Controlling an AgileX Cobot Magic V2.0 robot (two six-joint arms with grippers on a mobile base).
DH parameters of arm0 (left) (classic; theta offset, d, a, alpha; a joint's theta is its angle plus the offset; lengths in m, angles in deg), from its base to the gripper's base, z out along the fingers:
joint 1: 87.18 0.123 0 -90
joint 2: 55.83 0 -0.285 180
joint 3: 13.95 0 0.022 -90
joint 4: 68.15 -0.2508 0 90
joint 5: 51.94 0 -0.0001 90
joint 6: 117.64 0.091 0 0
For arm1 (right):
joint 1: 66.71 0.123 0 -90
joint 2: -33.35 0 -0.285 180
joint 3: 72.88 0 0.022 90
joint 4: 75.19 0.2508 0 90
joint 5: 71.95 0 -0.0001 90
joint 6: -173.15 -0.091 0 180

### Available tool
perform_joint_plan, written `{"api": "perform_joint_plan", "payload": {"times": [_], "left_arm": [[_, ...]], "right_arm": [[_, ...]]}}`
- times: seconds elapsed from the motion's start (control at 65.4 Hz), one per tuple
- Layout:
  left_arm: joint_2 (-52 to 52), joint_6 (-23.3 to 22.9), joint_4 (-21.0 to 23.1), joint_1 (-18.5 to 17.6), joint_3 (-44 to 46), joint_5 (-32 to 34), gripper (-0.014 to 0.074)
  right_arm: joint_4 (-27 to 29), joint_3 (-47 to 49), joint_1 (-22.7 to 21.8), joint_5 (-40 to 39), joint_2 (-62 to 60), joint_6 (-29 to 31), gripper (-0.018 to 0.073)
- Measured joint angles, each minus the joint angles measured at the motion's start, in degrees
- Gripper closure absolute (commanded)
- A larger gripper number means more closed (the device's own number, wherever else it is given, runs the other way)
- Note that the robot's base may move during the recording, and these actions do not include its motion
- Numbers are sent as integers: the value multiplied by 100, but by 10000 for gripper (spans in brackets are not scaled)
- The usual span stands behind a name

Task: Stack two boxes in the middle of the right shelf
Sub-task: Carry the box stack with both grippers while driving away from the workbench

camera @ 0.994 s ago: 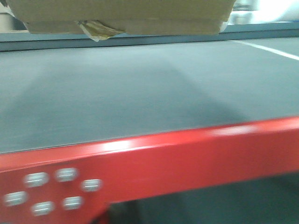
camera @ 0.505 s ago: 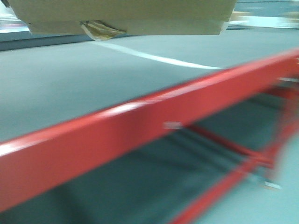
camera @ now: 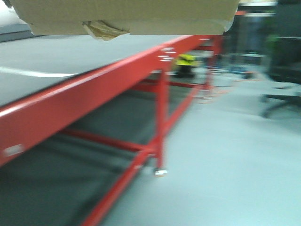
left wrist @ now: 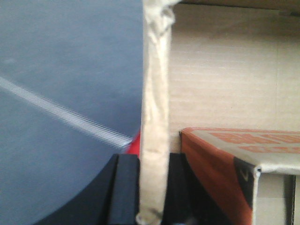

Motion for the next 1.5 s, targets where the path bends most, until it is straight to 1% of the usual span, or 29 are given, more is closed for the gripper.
{"api": "perform_joint_plan", "payload": {"times": [1.499], "left_arm": [[0,0,0,0,0,0,708]], "right_arm": [[0,0,0,0,0,0,712]]}}
